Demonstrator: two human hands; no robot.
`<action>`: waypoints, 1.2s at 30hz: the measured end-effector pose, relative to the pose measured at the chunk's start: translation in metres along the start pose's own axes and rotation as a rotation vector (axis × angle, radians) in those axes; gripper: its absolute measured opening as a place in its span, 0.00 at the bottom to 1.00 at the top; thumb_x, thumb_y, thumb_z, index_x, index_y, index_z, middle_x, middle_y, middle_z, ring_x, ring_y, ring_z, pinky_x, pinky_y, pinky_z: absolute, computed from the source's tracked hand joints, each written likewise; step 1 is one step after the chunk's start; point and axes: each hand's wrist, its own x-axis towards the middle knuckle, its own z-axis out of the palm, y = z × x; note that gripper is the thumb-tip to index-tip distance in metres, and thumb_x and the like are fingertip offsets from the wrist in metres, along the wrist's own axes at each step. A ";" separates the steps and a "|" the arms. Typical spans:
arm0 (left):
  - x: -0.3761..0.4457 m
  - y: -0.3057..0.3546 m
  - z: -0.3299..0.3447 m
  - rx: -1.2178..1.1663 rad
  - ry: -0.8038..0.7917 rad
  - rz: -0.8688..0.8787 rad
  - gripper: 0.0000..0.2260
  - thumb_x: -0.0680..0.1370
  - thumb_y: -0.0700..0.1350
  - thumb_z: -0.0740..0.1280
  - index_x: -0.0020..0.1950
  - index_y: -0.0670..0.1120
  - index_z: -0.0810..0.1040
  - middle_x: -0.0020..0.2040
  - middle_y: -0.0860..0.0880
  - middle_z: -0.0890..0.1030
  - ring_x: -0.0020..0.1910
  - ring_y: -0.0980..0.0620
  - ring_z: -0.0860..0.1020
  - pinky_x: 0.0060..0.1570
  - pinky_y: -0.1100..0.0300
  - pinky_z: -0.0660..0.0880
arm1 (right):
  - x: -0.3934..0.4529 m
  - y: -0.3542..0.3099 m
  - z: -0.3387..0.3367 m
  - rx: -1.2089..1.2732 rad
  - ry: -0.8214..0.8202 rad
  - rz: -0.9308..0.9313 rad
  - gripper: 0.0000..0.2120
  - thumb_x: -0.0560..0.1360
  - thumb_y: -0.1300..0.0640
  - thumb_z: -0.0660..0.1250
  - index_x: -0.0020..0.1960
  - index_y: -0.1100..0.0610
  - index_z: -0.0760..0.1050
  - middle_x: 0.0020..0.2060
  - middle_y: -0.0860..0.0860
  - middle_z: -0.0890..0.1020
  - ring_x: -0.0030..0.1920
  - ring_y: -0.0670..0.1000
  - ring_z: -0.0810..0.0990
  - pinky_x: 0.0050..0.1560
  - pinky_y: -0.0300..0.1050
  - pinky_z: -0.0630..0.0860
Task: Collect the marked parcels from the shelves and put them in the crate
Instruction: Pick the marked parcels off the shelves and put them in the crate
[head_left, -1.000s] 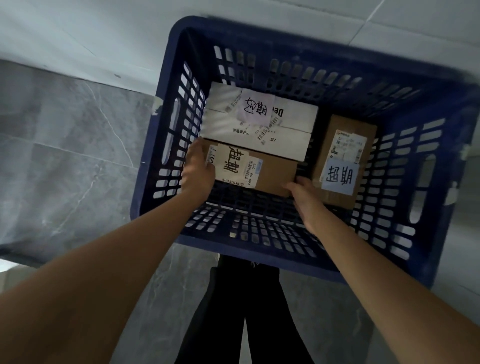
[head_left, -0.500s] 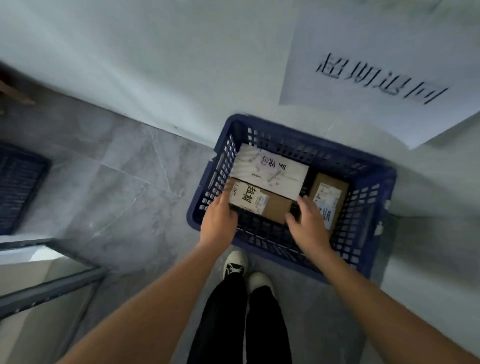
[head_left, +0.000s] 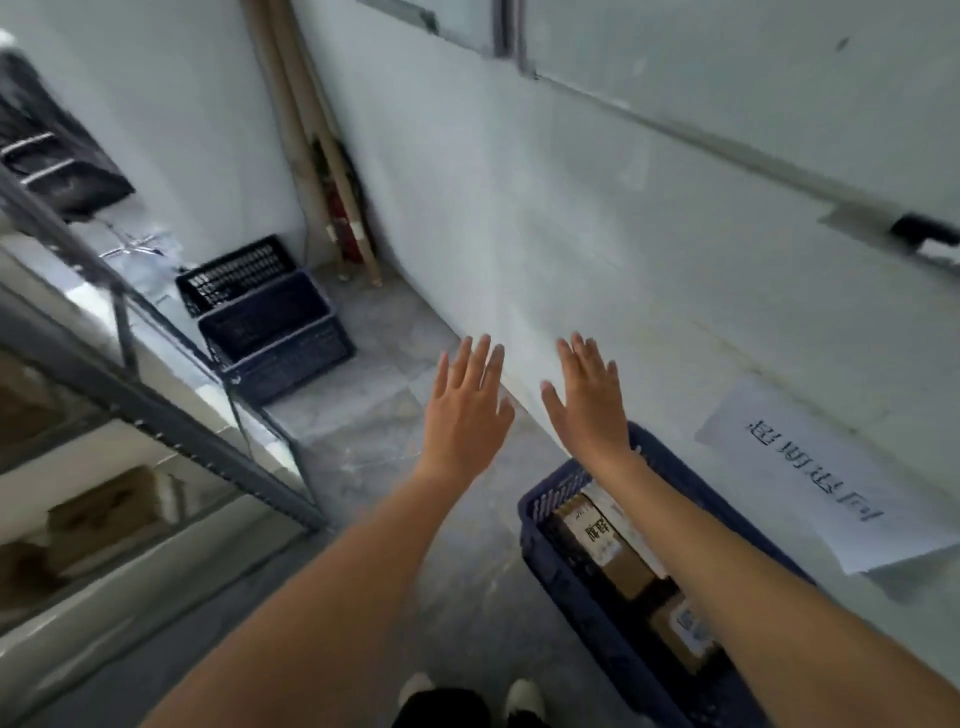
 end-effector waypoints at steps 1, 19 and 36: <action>-0.004 -0.019 -0.017 0.025 0.027 -0.032 0.27 0.79 0.50 0.61 0.76 0.42 0.61 0.77 0.44 0.61 0.77 0.44 0.56 0.75 0.45 0.53 | 0.007 -0.029 -0.002 0.008 0.012 -0.060 0.27 0.82 0.50 0.54 0.78 0.56 0.53 0.79 0.54 0.52 0.79 0.54 0.48 0.77 0.55 0.45; -0.353 -0.356 -0.228 0.480 0.088 -0.953 0.28 0.82 0.54 0.51 0.78 0.43 0.51 0.79 0.44 0.53 0.78 0.45 0.48 0.76 0.45 0.46 | -0.119 -0.503 0.116 0.024 -0.154 -0.925 0.28 0.82 0.48 0.53 0.79 0.56 0.51 0.79 0.54 0.53 0.79 0.54 0.48 0.76 0.56 0.44; -0.581 -0.509 -0.297 0.543 0.194 -1.371 0.28 0.80 0.53 0.50 0.78 0.43 0.57 0.78 0.44 0.57 0.78 0.46 0.51 0.76 0.46 0.48 | -0.264 -0.773 0.224 0.115 -0.306 -1.361 0.28 0.82 0.46 0.53 0.79 0.53 0.50 0.79 0.53 0.52 0.79 0.52 0.47 0.76 0.56 0.45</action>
